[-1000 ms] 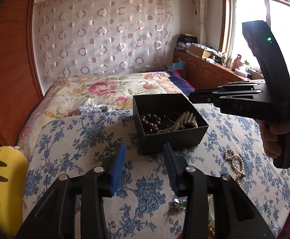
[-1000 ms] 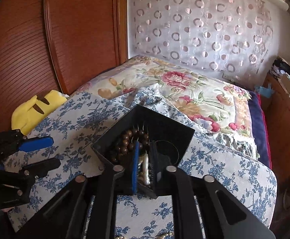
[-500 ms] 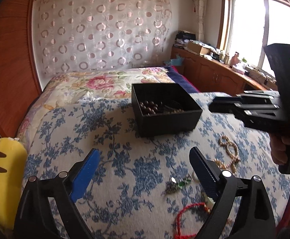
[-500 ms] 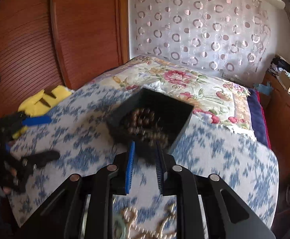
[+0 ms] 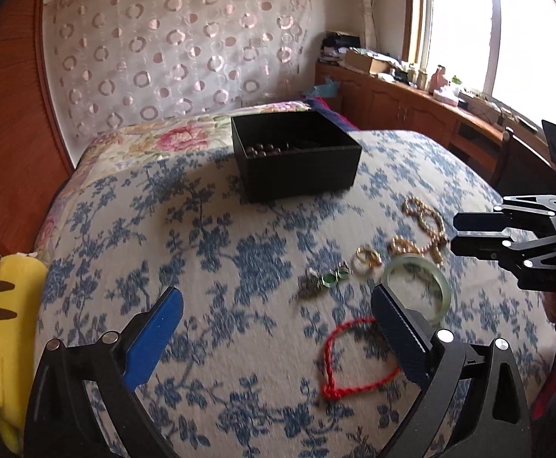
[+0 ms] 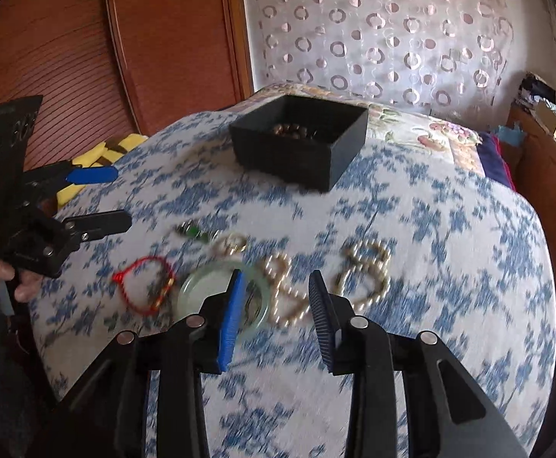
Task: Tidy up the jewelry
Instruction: 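Move both open tools back over the remaining jewelry on the bed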
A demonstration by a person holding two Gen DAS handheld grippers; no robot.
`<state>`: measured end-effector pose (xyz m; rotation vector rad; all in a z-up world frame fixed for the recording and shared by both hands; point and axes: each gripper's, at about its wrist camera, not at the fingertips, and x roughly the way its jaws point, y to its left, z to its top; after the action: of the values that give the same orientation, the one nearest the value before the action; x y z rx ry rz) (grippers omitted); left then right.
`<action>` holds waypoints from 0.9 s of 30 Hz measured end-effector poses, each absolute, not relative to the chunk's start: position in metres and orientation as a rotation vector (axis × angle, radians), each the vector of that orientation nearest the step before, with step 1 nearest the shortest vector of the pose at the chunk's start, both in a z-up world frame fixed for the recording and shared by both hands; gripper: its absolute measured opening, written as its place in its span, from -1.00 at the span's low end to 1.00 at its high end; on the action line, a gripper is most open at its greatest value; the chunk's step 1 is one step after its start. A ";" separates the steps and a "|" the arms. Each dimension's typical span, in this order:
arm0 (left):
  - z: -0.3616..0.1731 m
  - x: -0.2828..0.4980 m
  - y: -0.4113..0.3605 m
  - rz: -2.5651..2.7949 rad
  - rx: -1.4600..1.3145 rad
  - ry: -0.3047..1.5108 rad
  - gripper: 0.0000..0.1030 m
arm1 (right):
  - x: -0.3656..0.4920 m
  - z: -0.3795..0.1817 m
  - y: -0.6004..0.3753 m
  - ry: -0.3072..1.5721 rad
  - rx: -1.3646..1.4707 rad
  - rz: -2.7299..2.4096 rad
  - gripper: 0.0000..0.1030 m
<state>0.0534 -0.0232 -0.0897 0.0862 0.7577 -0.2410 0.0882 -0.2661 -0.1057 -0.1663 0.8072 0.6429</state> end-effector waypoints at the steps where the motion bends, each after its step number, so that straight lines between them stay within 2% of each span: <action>1: -0.092 0.052 -0.024 -0.240 0.091 0.764 0.85 | 0.085 -0.109 -0.266 0.815 -0.168 0.648 -0.28; 3: -0.095 0.050 -0.024 -0.241 0.099 0.778 0.85 | 0.082 -0.114 -0.263 0.830 -0.178 0.658 -0.28; 6: -0.100 0.047 -0.023 -0.241 0.104 0.795 0.85 | 0.079 -0.122 -0.255 0.848 -0.216 0.665 -0.56; 20: -0.116 0.034 -0.024 -0.283 0.102 0.845 0.82 | 0.087 -0.135 -0.239 0.903 -0.249 0.657 -0.61; 25: -0.115 0.031 -0.030 -0.307 0.116 0.852 0.41 | 0.085 -0.137 -0.233 0.870 -0.294 0.639 -0.61; 27: -0.115 0.031 -0.032 -0.313 0.121 0.859 0.15 | 0.084 -0.137 -0.234 0.856 -0.290 0.636 -0.61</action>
<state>0.0306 -0.0319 -0.1150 0.1209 0.8586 -0.3128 0.0835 -0.2339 -0.1374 -0.2895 0.8556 0.6364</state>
